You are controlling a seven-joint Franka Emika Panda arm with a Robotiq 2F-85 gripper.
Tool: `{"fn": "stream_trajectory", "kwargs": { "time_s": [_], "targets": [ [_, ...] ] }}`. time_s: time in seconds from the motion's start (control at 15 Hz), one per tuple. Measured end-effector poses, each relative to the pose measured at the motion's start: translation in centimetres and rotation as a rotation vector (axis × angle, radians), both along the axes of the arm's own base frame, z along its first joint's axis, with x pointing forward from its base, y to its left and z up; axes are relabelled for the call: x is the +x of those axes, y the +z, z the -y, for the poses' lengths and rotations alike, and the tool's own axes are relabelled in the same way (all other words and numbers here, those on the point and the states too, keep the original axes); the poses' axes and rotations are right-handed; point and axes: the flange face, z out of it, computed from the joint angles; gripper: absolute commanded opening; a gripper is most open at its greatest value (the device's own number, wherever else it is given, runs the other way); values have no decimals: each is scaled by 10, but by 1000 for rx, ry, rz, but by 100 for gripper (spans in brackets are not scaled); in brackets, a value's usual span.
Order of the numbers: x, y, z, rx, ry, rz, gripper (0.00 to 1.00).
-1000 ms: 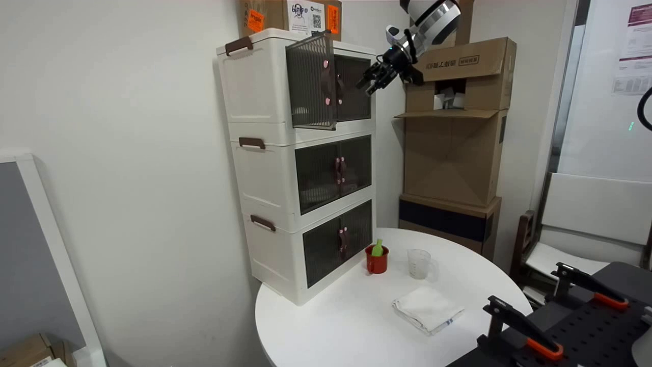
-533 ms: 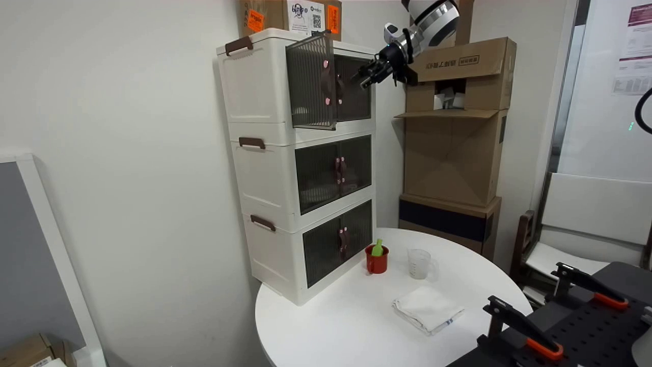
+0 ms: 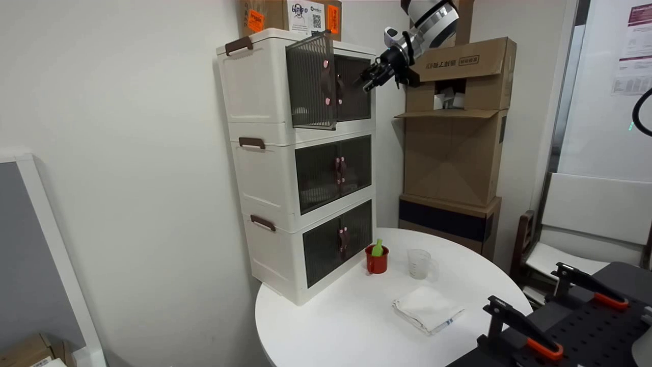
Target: Open the two doors of the topmost shelf
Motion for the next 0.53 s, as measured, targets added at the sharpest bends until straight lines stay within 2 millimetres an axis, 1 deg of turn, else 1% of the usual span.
{"fn": "stream_trajectory", "kwargs": {
  "time_s": [0.07,0.2,0.4,0.53],
  "targets": [
    [0,0,0,1,-1,0,100],
    [-2,1,8,9,-33,8,100],
    [-13,1,21,30,-91,6,100],
    [-20,-4,23,48,-110,-4,100]
  ]
}}
